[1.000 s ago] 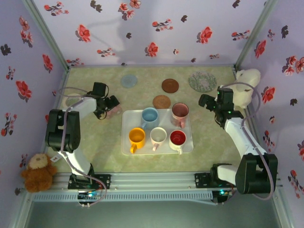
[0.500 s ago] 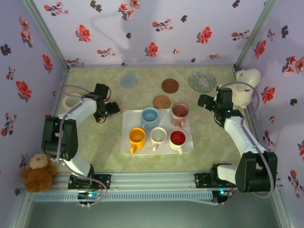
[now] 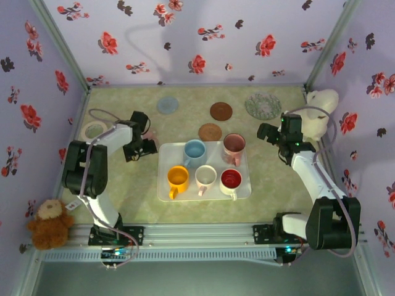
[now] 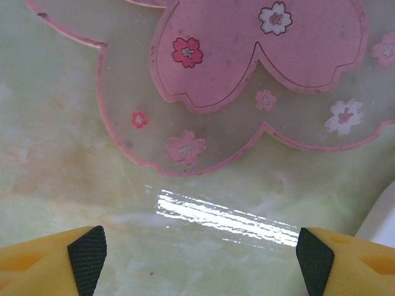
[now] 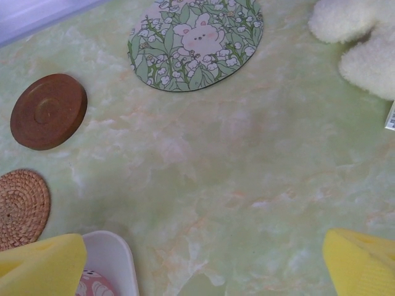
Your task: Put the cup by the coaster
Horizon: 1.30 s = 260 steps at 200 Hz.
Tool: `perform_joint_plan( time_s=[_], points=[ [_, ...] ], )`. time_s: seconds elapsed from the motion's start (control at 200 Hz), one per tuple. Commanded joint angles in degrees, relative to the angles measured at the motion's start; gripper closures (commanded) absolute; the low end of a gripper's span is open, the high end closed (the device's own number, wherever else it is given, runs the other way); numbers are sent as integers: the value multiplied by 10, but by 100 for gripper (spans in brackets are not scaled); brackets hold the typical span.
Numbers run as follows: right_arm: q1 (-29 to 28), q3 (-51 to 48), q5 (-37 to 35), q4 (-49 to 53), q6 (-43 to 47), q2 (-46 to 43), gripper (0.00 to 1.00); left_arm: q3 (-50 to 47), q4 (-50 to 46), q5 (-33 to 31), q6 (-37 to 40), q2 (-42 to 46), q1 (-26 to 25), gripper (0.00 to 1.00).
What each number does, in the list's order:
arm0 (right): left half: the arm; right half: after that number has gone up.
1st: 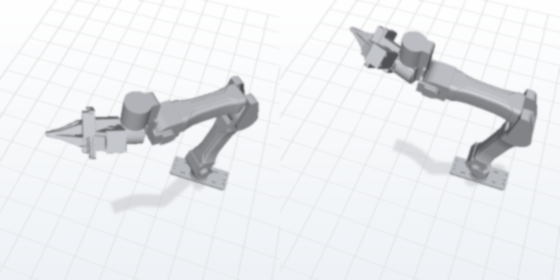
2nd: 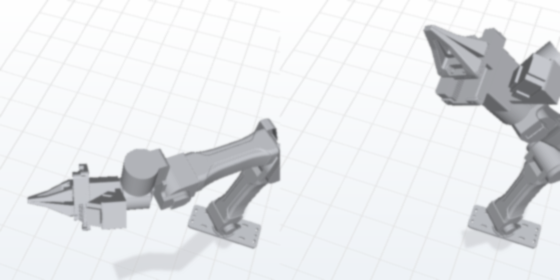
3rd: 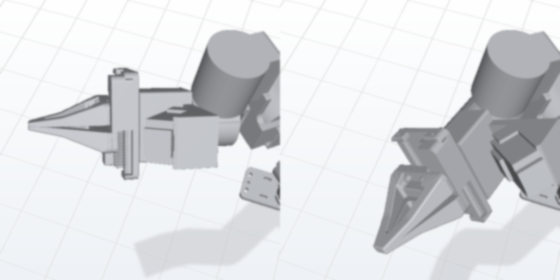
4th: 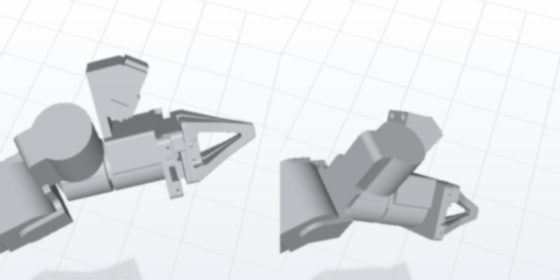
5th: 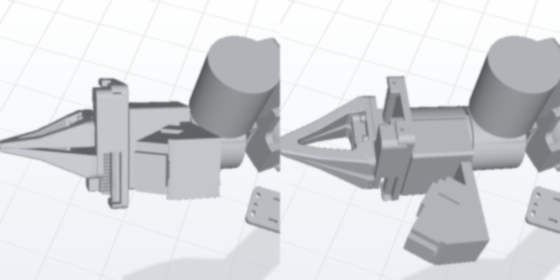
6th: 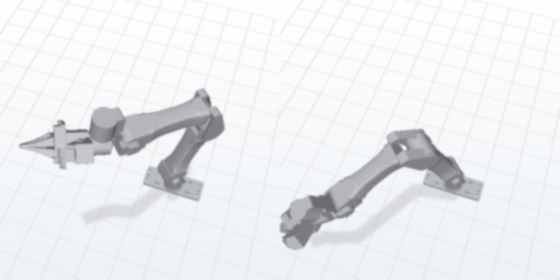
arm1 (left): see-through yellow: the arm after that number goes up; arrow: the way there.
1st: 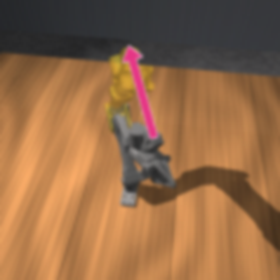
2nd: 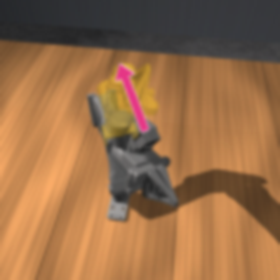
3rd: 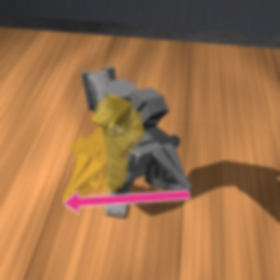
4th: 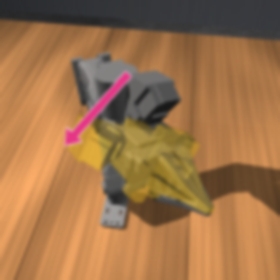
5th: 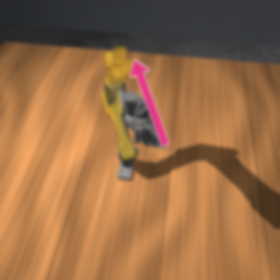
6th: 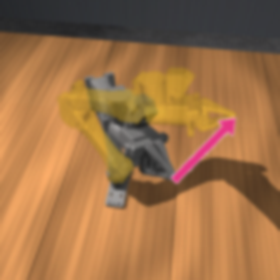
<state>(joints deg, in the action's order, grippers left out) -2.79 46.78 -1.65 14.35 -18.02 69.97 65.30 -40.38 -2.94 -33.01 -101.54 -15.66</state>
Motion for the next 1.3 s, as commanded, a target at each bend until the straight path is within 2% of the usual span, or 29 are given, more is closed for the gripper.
perform_joint_plan(
  time_s=[0.0,0.37,0.905,1.295],
  points=[
    [-5,23,-19,19,15,-9,1,21,-37,-5,32,-15,-4,16],
    [-5,32,-15,20,11,4,1,29,-86,-2,61,-26,-3,14],
    [-5,32,-16,14,7,2,1,82,-60,-15,67,-113,22,14],
    [-6,24,-21,16,14,-8,1,132,-66,-28,73,-124,41,14]
  ],
)
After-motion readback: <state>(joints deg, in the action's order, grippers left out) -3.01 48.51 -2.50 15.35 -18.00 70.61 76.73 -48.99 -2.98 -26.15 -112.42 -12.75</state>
